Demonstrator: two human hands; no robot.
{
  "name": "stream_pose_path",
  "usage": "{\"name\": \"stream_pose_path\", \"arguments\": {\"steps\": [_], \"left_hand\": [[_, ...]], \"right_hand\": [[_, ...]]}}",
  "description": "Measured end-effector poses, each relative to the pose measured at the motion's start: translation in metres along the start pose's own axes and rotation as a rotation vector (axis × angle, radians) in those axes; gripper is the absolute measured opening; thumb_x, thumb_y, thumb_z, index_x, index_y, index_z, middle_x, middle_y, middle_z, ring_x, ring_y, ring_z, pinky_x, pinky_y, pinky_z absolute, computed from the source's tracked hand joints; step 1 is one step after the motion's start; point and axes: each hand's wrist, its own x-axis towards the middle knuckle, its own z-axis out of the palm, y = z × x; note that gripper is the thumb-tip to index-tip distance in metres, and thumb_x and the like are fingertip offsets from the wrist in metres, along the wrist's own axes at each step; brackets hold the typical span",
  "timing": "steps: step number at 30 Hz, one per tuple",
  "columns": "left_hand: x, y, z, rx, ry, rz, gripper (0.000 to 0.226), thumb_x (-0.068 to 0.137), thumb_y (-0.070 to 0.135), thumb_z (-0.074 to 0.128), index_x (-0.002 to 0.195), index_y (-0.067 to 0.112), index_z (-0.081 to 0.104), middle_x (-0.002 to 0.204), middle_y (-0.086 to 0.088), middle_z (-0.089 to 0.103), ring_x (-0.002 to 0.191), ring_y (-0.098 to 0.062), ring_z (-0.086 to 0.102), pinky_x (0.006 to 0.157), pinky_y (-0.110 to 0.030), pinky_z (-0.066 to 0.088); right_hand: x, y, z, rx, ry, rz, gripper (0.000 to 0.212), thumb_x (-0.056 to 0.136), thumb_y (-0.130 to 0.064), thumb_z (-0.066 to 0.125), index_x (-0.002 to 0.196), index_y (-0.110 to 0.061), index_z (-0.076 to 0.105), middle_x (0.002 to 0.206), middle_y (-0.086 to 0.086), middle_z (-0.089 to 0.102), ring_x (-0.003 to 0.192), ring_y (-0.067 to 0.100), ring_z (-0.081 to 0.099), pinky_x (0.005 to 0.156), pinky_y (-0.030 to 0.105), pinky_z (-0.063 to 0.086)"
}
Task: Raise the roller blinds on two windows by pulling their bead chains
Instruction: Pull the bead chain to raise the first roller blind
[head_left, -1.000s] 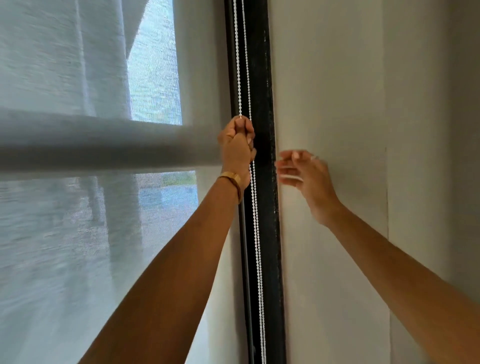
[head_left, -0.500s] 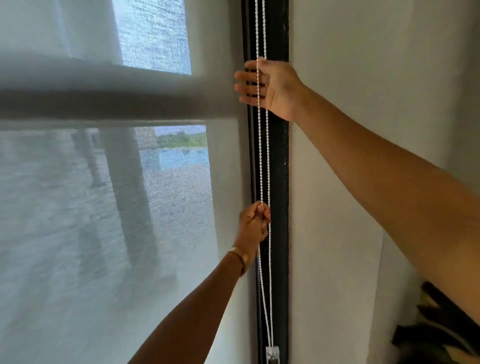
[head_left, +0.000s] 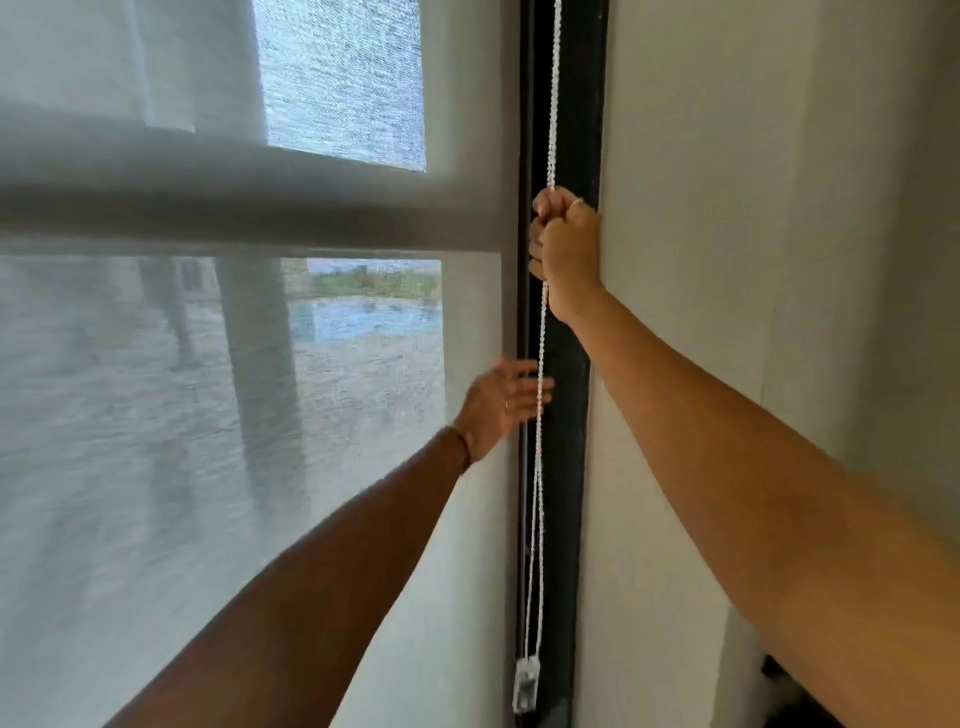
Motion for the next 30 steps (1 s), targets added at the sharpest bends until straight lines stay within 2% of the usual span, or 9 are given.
{"name": "stream_pose_path", "arguments": {"steps": [4, 8, 11, 16, 18, 21, 24, 27, 30], "left_hand": [[0.029, 0.092, 0.02, 0.011, -0.005, 0.165, 0.041, 0.095, 0.038, 0.033, 0.11, 0.006, 0.055, 0.087, -0.007, 0.058, 0.078, -0.016, 0.057, 0.08, -0.032, 0.05], [0.039, 0.158, 0.045, -0.004, -0.081, 0.218, 0.057, 0.1, 0.041, 0.016, 0.133, 0.003, 0.042, 0.104, -0.009, 0.062, 0.092, -0.023, 0.063, 0.078, -0.033, 0.055], [0.033, 0.19, 0.067, 0.013, -0.018, 0.291, 0.045, 0.101, 0.035, 0.02, 0.133, 0.009, 0.039, 0.1, -0.005, 0.063, 0.086, -0.022, 0.062, 0.071, -0.034, 0.051], [0.021, 0.203, 0.093, -0.012, 0.231, 0.391, 0.033, 0.099, 0.016, 0.03, 0.112, 0.005, 0.058, 0.068, 0.001, 0.053, 0.049, -0.007, 0.039, 0.043, -0.019, 0.036], [0.017, 0.191, 0.096, -0.002, 0.301, 0.489, 0.034, 0.095, 0.007, 0.031, 0.089, 0.007, 0.065, 0.062, 0.003, 0.047, 0.05, -0.007, 0.035, 0.043, -0.018, 0.03], [0.01, 0.174, 0.092, 0.091, 0.359, 0.612, 0.038, 0.09, -0.001, 0.032, 0.064, 0.016, 0.055, 0.059, 0.004, 0.046, 0.053, -0.008, 0.037, 0.044, -0.017, 0.028], [-0.004, 0.156, 0.086, 0.167, 0.335, 0.605, 0.037, 0.088, -0.002, 0.032, 0.062, 0.018, 0.05, 0.06, 0.004, 0.046, 0.055, -0.009, 0.04, 0.046, -0.018, 0.03], [-0.02, 0.128, 0.079, 0.185, 0.257, 0.529, 0.035, 0.087, -0.006, 0.032, 0.065, 0.017, 0.048, 0.061, 0.003, 0.044, 0.056, -0.009, 0.039, 0.045, -0.012, 0.032], [-0.035, 0.098, 0.074, 0.146, 0.218, 0.479, 0.037, 0.084, -0.011, 0.03, 0.064, 0.015, 0.046, 0.06, 0.002, 0.041, 0.055, -0.008, 0.038, 0.045, -0.009, 0.033]], "right_hand": [[-0.045, 0.023, -0.004, -0.115, 0.043, 0.026, 0.026, 0.076, 0.006, 0.031, 0.065, -0.014, 0.044, 0.061, 0.007, 0.039, 0.054, 0.015, 0.038, 0.047, 0.023, 0.031], [-0.107, 0.048, -0.018, -0.053, -0.04, 0.157, 0.034, 0.088, 0.005, 0.032, 0.064, -0.016, 0.043, 0.054, 0.0, 0.035, 0.037, 0.002, 0.028, 0.035, 0.015, 0.025], [-0.143, 0.071, -0.03, -0.041, -0.042, 0.239, 0.037, 0.088, 0.006, 0.029, 0.063, -0.018, 0.042, 0.05, -0.004, 0.033, 0.036, 0.002, 0.024, 0.034, 0.015, 0.021], [-0.181, 0.094, -0.045, -0.01, -0.034, 0.352, 0.038, 0.082, 0.013, 0.024, 0.064, -0.017, 0.039, 0.055, 0.001, 0.028, 0.04, 0.004, 0.019, 0.035, 0.016, 0.017], [-0.188, 0.097, -0.048, 0.007, -0.06, 0.412, 0.036, 0.082, 0.012, 0.024, 0.064, -0.016, 0.039, 0.055, 0.002, 0.03, 0.038, 0.004, 0.021, 0.035, 0.016, 0.019], [-0.19, 0.102, -0.056, 0.046, -0.145, 0.557, 0.034, 0.089, 0.002, 0.029, 0.067, -0.017, 0.048, 0.059, 0.007, 0.045, 0.037, 0.008, 0.036, 0.038, 0.02, 0.028], [-0.18, 0.092, -0.071, 0.171, -0.209, 0.665, 0.042, 0.102, -0.029, 0.027, 0.087, -0.01, 0.061, 0.072, 0.01, 0.068, 0.06, 0.022, 0.068, 0.058, 0.03, 0.051], [-0.153, 0.068, -0.081, 0.215, -0.246, 0.661, 0.056, 0.101, -0.041, 0.018, 0.113, -0.006, 0.06, 0.106, 0.016, 0.069, 0.096, 0.031, 0.068, 0.083, 0.038, 0.054], [-0.12, 0.039, -0.084, 0.236, -0.265, 0.552, 0.053, 0.101, -0.04, 0.016, 0.11, -0.011, 0.059, 0.111, 0.013, 0.066, 0.101, 0.026, 0.065, 0.087, 0.037, 0.051]]}}
